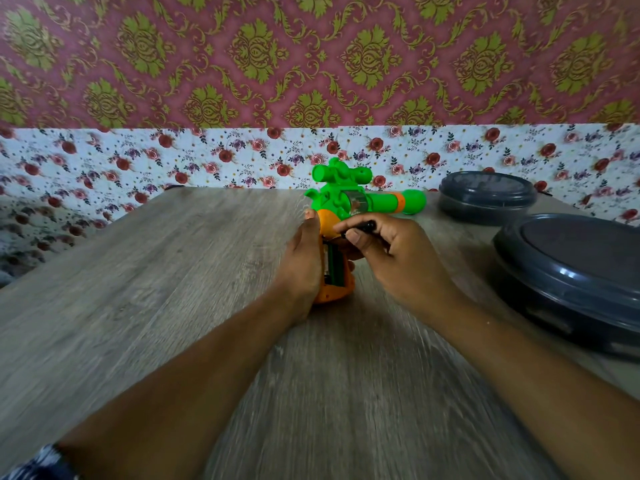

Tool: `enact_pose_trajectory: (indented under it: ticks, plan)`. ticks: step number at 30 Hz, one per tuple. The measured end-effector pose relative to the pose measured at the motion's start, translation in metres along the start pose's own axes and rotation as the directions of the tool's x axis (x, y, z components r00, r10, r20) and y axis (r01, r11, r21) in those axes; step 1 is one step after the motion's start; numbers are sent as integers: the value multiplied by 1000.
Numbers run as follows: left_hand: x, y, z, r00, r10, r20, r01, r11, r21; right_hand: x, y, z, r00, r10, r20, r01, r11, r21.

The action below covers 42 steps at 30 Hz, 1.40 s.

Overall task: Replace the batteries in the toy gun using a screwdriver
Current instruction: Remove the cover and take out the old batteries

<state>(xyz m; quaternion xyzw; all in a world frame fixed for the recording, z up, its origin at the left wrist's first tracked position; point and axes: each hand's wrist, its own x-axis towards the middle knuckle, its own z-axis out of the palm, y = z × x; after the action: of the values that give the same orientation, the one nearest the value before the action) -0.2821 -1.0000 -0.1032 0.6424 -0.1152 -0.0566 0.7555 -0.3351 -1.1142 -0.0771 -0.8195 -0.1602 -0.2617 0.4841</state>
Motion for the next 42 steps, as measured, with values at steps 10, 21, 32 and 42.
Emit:
enact_pose_trajectory:
  ticks: [10,21,32,42]
  plan:
    - [-6,5,4,999,42,-21,-41,998,41,4,-1,-2,992,124,21,-126,983,135]
    - [-7,8,3,1000,18,-10,-18,999,35,5,-7,-9,972,236,0,-226,928,295]
    - [-6,7,3,999,48,8,-48,998,43,4,-9,-10,922,346,172,-356,934,34]
    - [-5,5,2,997,74,-25,-71,994,80,-4,-11,2,931,344,123,-360,920,155]
